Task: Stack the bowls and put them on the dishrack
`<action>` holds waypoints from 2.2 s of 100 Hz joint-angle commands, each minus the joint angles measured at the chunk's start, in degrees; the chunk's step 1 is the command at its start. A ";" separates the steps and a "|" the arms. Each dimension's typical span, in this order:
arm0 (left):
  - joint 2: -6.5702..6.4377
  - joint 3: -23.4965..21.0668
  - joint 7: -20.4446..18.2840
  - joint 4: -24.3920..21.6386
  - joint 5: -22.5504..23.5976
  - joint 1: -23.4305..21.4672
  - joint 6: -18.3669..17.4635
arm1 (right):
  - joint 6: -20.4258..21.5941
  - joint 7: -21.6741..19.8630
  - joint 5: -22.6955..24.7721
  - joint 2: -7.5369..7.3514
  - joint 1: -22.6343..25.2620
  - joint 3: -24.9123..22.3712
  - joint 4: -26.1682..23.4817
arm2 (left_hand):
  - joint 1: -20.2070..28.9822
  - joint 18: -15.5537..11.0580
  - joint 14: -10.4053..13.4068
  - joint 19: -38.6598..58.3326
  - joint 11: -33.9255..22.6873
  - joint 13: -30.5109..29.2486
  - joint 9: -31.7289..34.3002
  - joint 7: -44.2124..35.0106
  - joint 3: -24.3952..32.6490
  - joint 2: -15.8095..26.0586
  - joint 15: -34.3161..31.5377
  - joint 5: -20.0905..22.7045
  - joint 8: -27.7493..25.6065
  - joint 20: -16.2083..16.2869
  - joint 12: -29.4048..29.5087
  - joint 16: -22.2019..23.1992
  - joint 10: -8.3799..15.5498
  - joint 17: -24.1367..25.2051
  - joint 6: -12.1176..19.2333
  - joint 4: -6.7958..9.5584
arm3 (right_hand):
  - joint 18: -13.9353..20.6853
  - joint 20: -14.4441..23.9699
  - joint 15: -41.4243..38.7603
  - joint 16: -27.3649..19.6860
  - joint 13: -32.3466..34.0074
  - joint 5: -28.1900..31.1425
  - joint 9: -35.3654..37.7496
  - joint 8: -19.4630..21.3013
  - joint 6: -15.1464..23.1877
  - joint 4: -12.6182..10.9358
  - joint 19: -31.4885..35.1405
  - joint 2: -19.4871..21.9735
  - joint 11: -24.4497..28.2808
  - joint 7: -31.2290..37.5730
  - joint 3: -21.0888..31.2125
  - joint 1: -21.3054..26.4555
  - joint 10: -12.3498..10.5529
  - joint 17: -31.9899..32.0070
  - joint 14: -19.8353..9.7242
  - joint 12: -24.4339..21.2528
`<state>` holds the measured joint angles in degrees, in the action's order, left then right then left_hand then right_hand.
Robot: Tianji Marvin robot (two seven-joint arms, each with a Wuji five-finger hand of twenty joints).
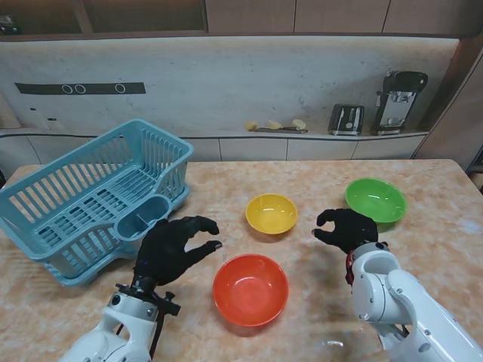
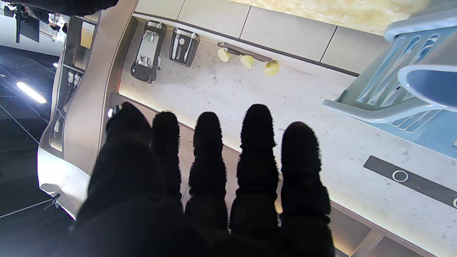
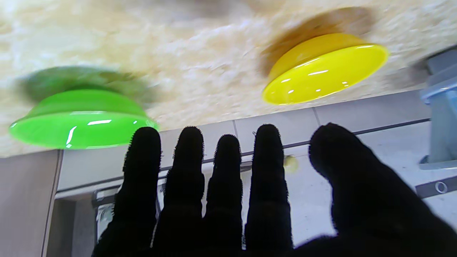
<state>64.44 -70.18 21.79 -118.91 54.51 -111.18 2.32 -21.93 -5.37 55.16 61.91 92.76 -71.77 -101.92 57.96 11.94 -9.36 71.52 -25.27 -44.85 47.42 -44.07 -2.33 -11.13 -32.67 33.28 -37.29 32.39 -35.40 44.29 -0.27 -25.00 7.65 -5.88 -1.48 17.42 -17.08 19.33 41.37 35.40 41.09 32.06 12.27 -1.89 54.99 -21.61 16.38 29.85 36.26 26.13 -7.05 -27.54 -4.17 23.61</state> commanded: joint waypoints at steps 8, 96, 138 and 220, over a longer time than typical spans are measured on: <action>0.16 0.12 -0.79 -0.52 -0.06 -0.32 0.14 | -0.29 -1.67 3.12 -0.56 0.26 -1.65 0.35 | 0.16 1.03 -0.40 -0.24 0.90 -0.40 0.55 0.28 -0.91 1.96 0.24 1.88 -0.92 0.24 -0.44 -0.29 -0.18 0.65 0.83 -0.18 | 1.57 -2.21 2.54 -2.83 -1.94 -0.32 -0.15 -0.04 -0.76 -0.09 -2.43 -0.41 -1.99 -2.19 -0.75 0.09 -0.77 1.56 -1.41 -2.11; 0.10 0.79 -1.38 -0.33 -0.27 0.28 0.24 | -1.27 -10.18 11.40 -2.32 -10.11 0.34 12.82 | 0.16 1.03 -0.48 -0.24 0.85 -0.42 0.66 0.28 -0.93 1.92 0.21 1.89 -0.91 0.25 -0.46 -0.27 -0.24 0.63 0.90 -0.19 | 3.18 -7.21 10.17 -8.66 -15.28 -15.30 -18.45 -2.66 -12.82 1.48 -11.91 -2.75 -7.01 -14.95 2.50 -8.28 6.69 11.14 0.79 -6.27; 0.07 0.91 -1.76 -0.31 -0.44 0.43 0.26 | -2.47 -12.32 10.47 -3.06 -18.45 5.49 22.68 | 0.11 0.97 -0.33 -0.21 0.82 -0.49 0.68 0.27 -0.93 1.97 0.19 1.88 -0.92 0.26 -0.48 -0.27 -0.13 0.58 0.91 -0.20 | 3.50 -7.46 9.24 -8.38 -15.43 -17.10 -22.26 -1.61 -14.01 1.52 -11.49 -2.00 -3.60 -15.90 2.10 -8.54 7.08 11.33 0.55 -5.26; -0.04 0.99 -2.88 -0.53 -0.79 0.45 0.35 | -5.47 -9.60 1.44 -3.05 -29.21 17.54 37.25 | 0.04 1.13 -0.66 -0.36 0.76 -0.55 0.92 0.34 -0.92 1.96 0.15 2.02 -0.83 0.22 -0.56 -0.25 -0.18 0.67 0.88 -0.18 | 3.54 -7.30 4.32 -5.78 -11.12 -13.99 -19.52 3.54 -9.39 -0.20 -8.79 0.21 3.72 -11.09 -1.97 0.99 4.35 8.79 -0.79 -1.08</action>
<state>64.36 -69.32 19.83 -118.93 53.85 -110.52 2.54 -27.26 -14.41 56.96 58.39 63.72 -54.66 -65.29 57.94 11.98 -9.39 71.44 -25.27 -44.85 47.42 -44.04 -2.33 -11.12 -32.67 34.02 -37.29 32.39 -35.40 44.29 -0.28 -24.98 7.65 -5.88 1.61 10.33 -11.81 12.08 28.82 20.46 20.32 34.51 1.52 -1.88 44.54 -23.12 18.68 17.36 34.93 24.94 -1.08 -17.91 -4.27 21.41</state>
